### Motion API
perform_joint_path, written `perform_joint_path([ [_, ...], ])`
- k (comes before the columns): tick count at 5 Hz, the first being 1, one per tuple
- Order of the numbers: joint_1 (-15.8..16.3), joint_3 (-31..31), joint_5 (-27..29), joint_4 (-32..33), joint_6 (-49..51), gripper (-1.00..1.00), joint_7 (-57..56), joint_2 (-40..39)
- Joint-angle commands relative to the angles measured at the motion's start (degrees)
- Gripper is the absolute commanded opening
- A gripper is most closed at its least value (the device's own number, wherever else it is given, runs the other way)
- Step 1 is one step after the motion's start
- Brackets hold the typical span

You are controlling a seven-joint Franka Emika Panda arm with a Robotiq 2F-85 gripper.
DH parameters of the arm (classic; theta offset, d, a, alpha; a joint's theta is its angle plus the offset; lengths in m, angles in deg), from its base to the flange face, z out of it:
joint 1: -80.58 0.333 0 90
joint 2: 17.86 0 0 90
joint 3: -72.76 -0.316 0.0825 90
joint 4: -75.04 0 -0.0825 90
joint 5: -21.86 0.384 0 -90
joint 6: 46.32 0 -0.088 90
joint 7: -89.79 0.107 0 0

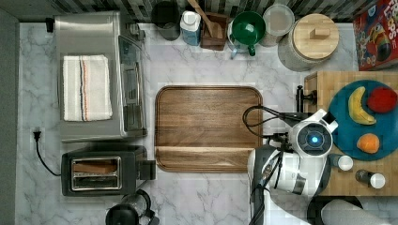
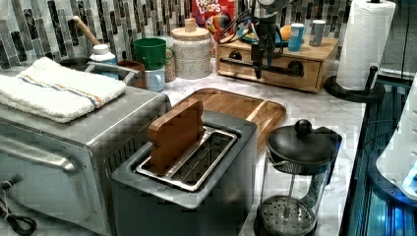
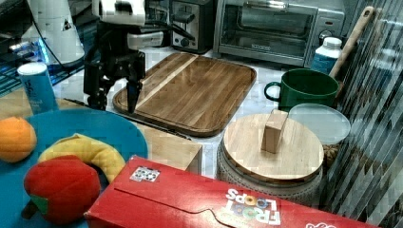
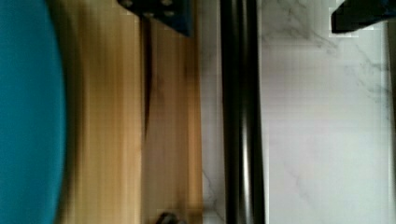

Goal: Open the drawer.

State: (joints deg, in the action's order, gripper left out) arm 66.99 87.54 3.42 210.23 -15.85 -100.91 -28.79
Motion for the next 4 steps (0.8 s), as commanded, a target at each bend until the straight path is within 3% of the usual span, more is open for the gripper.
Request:
perform_joint_path([
  [1,0.11,-3.15,4.35,-3.38,-5.12,1.00,-0.74,-3.78],
  [3,2.17,-5.25,6.64,-5.39,1.91,1.00,-0.41,-2.91],
  [4,3.93,-7.28,8.19,-4.51,0.58,1.00,1.51,-3.01],
])
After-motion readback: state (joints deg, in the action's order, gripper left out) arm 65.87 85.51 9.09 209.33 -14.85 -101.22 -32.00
